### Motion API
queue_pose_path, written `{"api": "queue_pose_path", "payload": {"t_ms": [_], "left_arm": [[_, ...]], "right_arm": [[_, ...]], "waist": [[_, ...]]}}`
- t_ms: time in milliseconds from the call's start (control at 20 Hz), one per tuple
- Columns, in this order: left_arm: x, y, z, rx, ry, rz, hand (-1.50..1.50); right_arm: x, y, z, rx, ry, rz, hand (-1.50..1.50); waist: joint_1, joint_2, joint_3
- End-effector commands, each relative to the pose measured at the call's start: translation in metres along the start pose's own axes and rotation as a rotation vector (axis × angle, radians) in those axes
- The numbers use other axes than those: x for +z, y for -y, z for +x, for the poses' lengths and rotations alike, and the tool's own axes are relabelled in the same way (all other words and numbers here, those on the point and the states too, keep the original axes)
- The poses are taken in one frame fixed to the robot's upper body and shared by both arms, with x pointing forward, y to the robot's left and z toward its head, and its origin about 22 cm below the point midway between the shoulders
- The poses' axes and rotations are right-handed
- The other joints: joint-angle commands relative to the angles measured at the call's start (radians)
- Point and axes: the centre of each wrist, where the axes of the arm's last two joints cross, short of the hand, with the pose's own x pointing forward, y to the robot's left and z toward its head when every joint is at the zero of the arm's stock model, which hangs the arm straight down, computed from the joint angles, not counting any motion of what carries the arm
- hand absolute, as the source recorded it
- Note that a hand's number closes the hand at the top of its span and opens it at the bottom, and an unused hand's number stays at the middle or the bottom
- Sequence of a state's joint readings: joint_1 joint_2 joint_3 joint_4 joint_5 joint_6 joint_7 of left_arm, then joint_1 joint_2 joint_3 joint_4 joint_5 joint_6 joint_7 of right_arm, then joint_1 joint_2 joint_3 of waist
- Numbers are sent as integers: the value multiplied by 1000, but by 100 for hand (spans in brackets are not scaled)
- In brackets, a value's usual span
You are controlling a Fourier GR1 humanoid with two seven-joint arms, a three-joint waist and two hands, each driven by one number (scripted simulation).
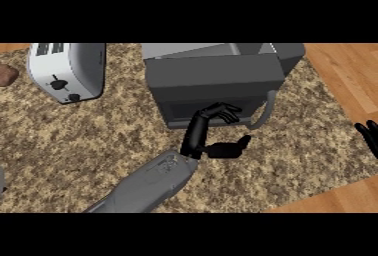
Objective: Pick up the milk, place it into the microwave and close the microwave
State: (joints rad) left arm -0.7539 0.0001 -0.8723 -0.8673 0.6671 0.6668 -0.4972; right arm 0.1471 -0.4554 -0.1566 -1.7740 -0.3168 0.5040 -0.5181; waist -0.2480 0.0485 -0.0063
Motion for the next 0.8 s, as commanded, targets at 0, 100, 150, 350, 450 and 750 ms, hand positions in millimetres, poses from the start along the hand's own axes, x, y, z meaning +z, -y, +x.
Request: {"api": "queue_pose_path", "payload": {"t_ms": [0,100,150,350,450,750], "left_arm": [[-20,-3,11,-10,-11,77,-150],[-22,-6,8,-11,-48,118,-150],[-22,-7,8,4,-47,134,-150],[-35,-7,23,46,-13,201,-150],[-38,-7,26,61,-16,210,-150],[-40,-7,27,80,-28,240,-150]], "right_arm": [[-16,16,17,106,29,11,-150],[-32,37,49,351,70,50,150],[-38,40,51,378,80,39,150],[-44,47,59,433,98,39,150],[-49,47,60,460,97,42,150],[-60,52,64,496,115,43,150]], "waist": [[-23,8,0],[-40,1,-2],[-30,12,-3],[-43,18,-2],[-30,28,-1],[-30,39,1]]}}
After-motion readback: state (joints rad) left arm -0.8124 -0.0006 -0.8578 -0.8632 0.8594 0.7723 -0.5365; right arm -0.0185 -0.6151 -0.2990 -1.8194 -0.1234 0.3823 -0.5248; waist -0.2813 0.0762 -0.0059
